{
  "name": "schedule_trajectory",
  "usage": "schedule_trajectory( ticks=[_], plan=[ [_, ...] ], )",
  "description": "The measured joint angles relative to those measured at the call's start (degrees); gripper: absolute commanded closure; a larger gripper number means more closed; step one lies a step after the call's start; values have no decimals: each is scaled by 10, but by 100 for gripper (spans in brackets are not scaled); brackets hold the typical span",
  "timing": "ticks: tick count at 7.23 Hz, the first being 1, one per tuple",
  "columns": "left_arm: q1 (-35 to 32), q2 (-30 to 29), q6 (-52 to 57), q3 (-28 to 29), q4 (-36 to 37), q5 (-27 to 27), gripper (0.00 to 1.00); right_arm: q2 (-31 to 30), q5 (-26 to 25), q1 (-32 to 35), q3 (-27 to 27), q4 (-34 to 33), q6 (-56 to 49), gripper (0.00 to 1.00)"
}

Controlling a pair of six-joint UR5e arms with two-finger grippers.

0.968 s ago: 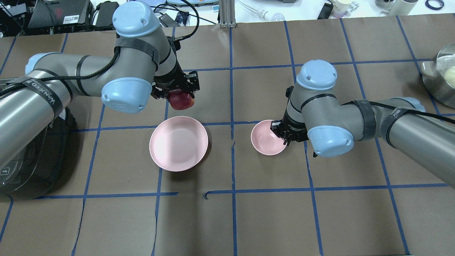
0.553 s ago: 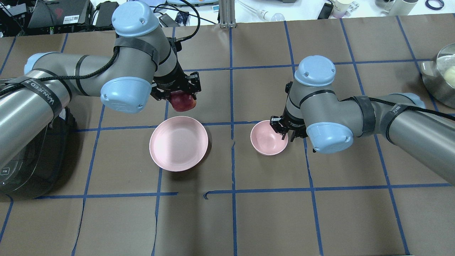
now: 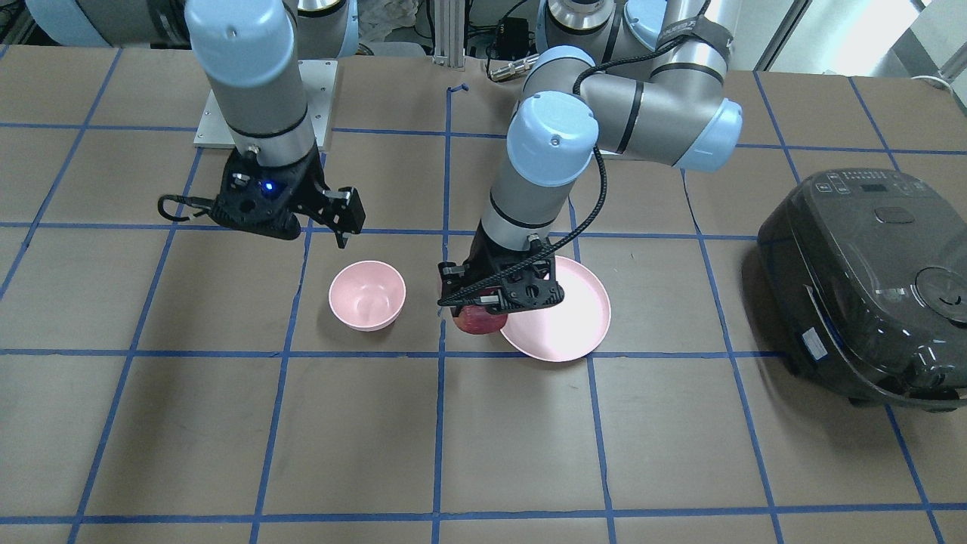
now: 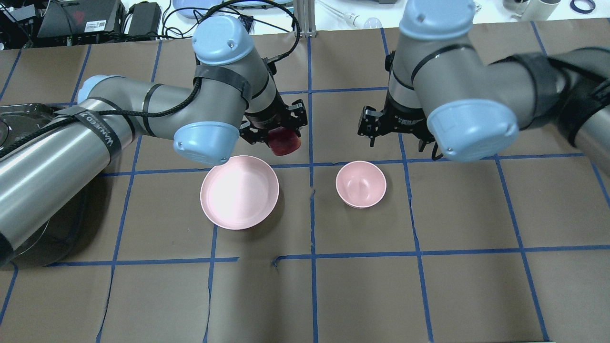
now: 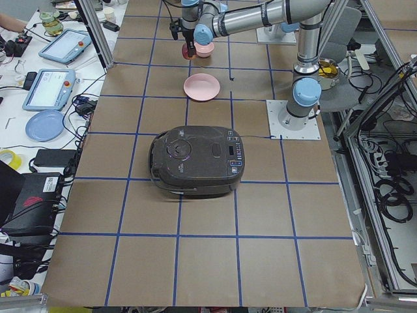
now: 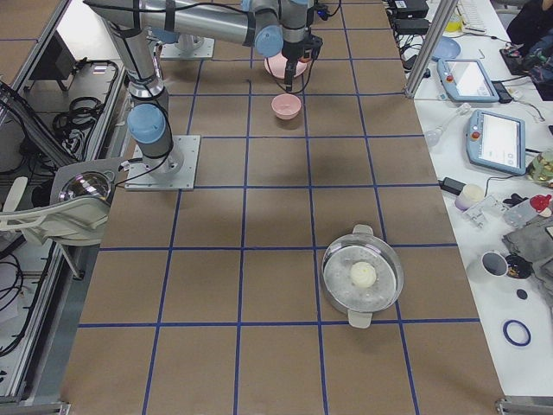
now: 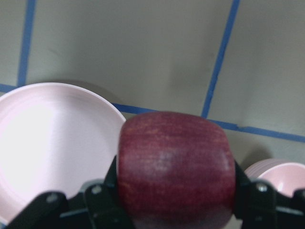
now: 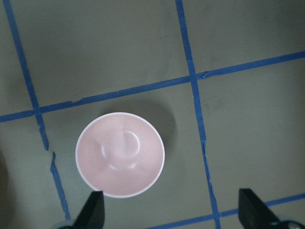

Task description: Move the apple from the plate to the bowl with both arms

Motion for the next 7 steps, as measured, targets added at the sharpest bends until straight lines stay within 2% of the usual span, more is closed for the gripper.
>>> schedule_trajectory(
  ticks=[2, 3, 6, 7],
  plan=[
    [-42, -13, -69, 0, 31, -31, 100, -4, 16, 2, -125, 141, -11, 0],
    [-67, -24, -95, 0, 51, -26, 100, 1, 17, 2, -148, 162, -20, 0],
    [-127, -67, -140, -2, 85, 8, 100, 10, 13, -11, -157, 117, -46, 0],
    [-140, -76, -144, -2, 89, 14, 73, 10, 12, -16, -158, 110, -47, 0]
  ],
)
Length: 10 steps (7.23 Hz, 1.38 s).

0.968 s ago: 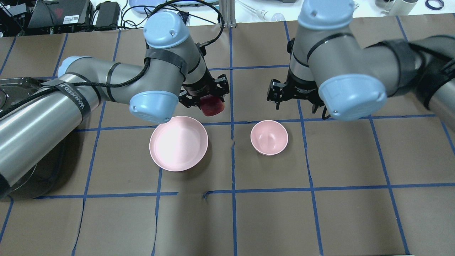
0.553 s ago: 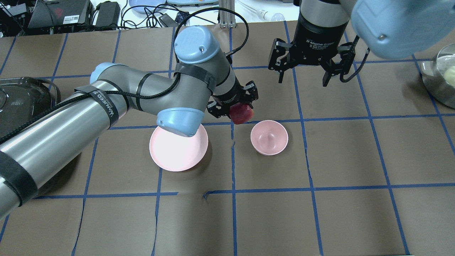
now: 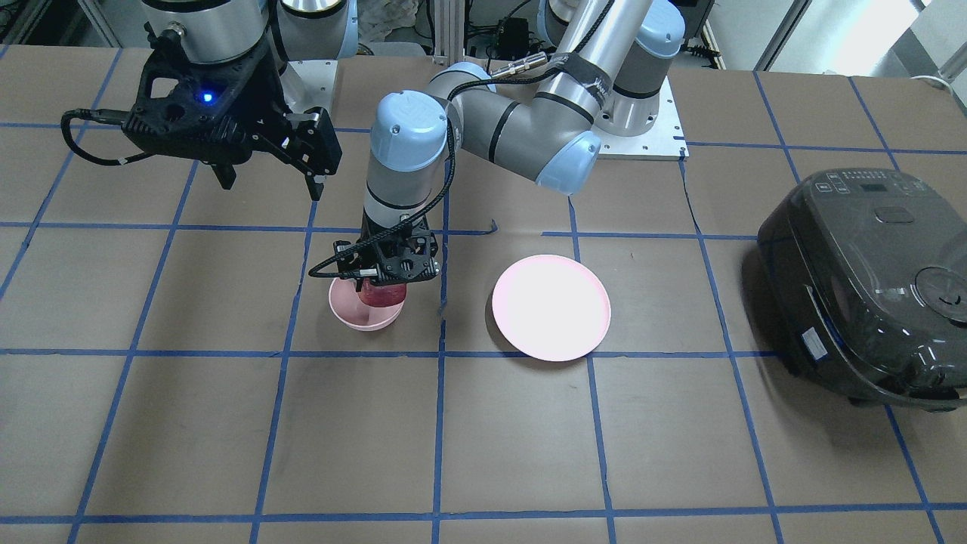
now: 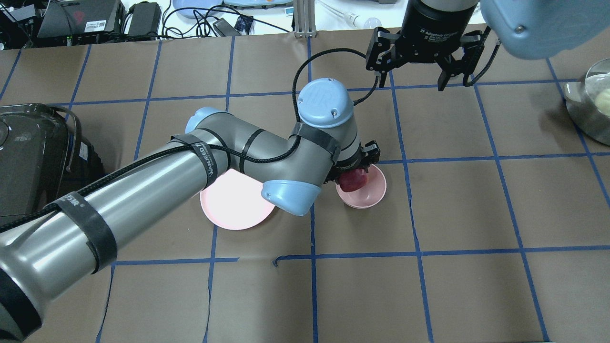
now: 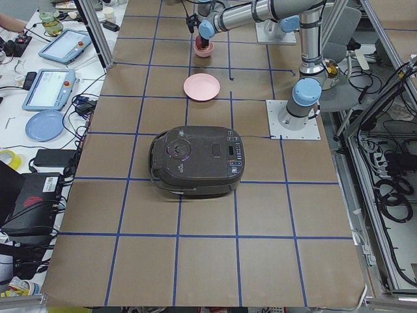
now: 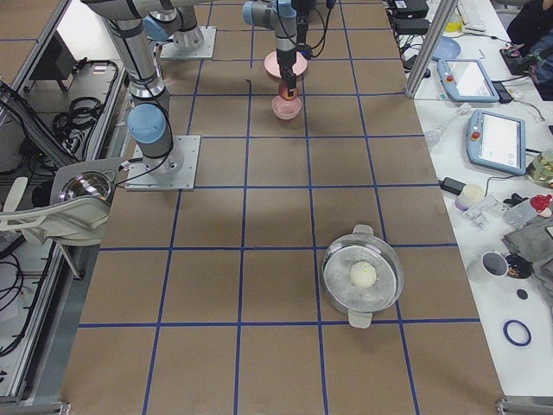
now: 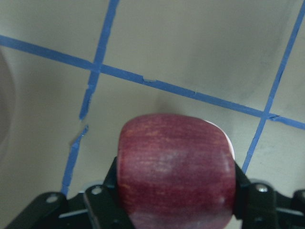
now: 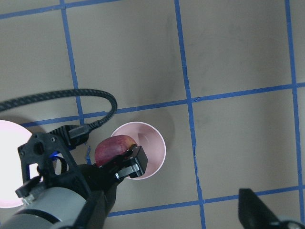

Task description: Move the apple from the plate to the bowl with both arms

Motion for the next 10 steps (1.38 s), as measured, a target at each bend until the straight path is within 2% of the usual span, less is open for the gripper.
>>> schedule_trajectory(
  ticks=[1, 2, 5, 7, 8, 10],
  plan=[
    [-8, -6, -5, 0, 4, 4, 17, 0, -3, -3, -1, -4, -1, 0],
    [-12, -11, -3, -1, 8, 6, 0, 0, -10, -5, -1, -6, -2, 0],
    [-13, -20, 22, 2, 11, 8, 0, -2, -18, -18, 3, -8, -41, 0],
    [-7, -4, 60, 4, 11, 10, 0, -5, -14, -27, 7, -9, -49, 0],
    [8, 7, 91, 3, 9, 12, 0, -6, -14, -28, 9, -9, -50, 0],
    [85, 43, 183, -7, -16, 9, 0, -14, -15, -29, 18, -8, -50, 0]
  ],
)
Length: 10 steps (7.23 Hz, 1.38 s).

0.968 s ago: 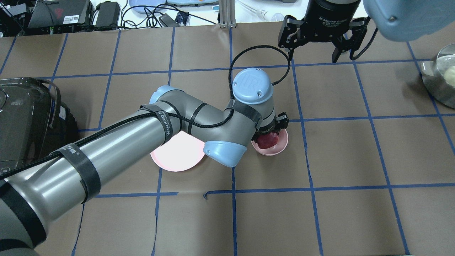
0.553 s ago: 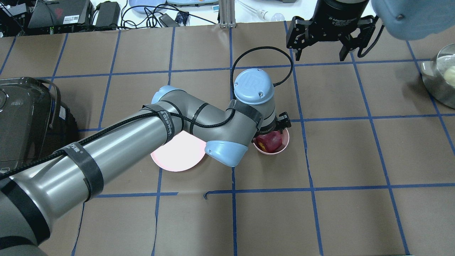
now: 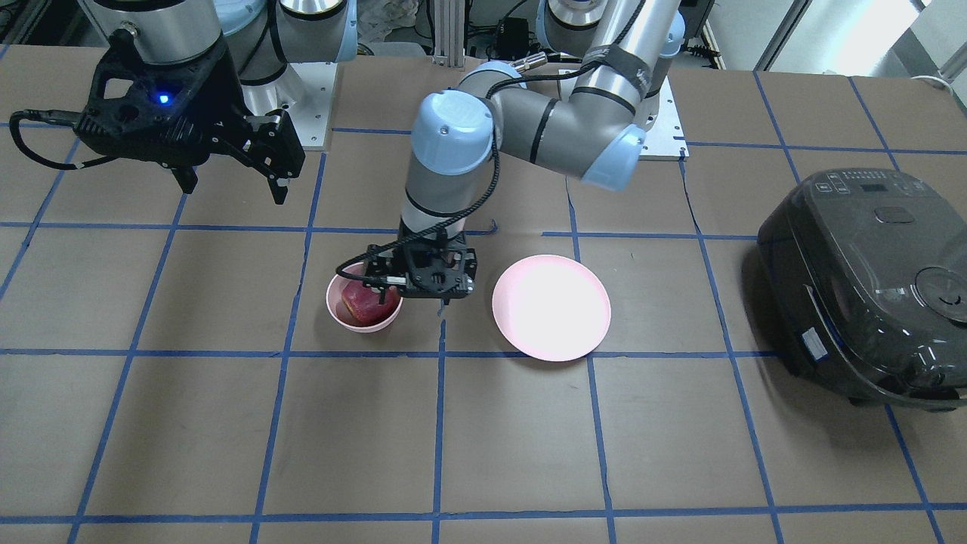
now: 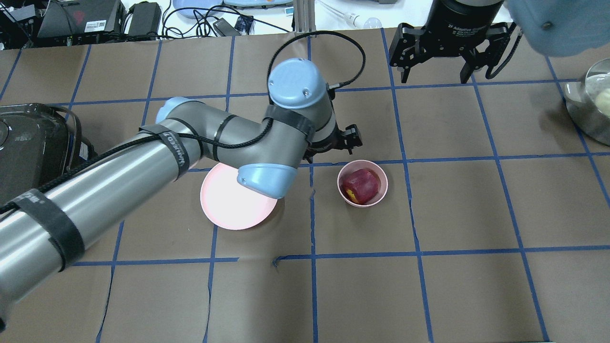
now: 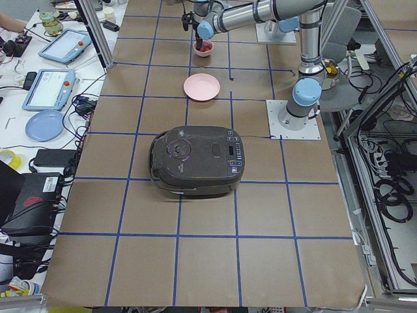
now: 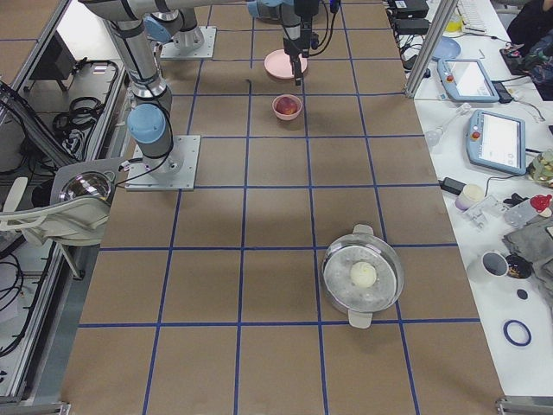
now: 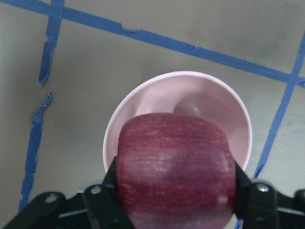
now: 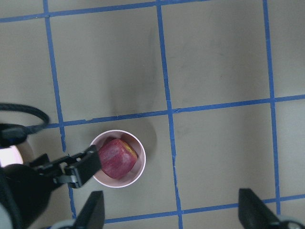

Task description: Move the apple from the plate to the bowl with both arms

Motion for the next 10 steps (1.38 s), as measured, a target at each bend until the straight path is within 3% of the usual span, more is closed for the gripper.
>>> schedule_trajectory(
  ticks=[2, 4, 7, 10],
  plan=[
    [109, 47, 126, -3, -65, -2, 0, -11, 1, 0, 15, -1, 0, 0],
    [192, 102, 184, 26, -177, 2, 0, -13, 1, 0, 19, -3, -1, 0],
    [221, 174, 210, 115, -370, 58, 0, -13, 0, 1, 19, -4, -2, 0],
    [222, 203, 216, 125, -400, 68, 0, -12, -2, 2, 20, -4, -3, 0]
  ],
)
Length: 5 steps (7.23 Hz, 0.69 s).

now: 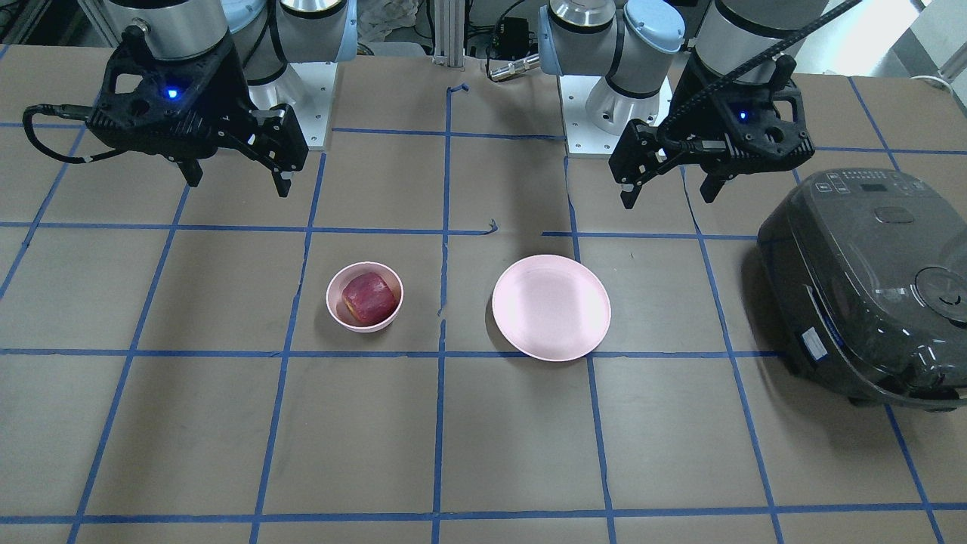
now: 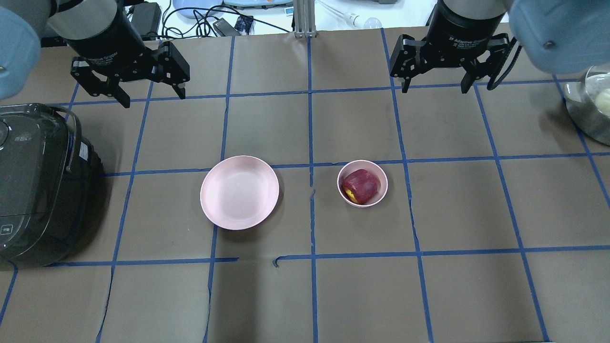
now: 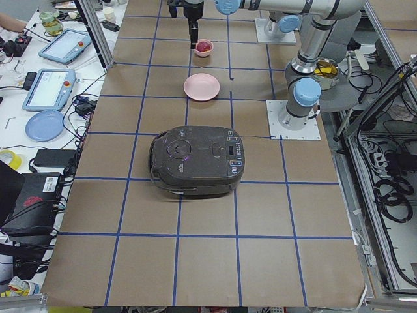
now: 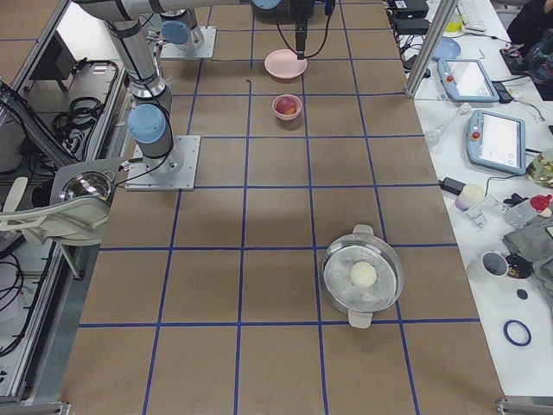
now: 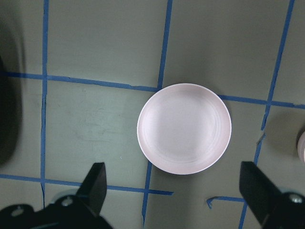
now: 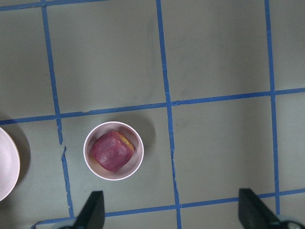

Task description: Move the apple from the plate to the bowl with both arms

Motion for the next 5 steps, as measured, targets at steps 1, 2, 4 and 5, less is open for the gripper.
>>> schedule_trajectory(
  ticks=[1, 2, 4, 5],
  plan=[
    [0, 2, 0, -3, -1, 1, 0, 0, -1, 0, 0, 0, 0, 0],
    [0, 3, 0, -7, -1, 2, 0, 0, -2, 0, 0, 0, 0, 0],
    [1, 4, 0, -12, 0, 2, 0, 0, -2, 0, 0, 0, 1, 0],
    [3, 4, 0, -12, 0, 2, 0, 0, -2, 0, 0, 0, 1, 0]
  ],
)
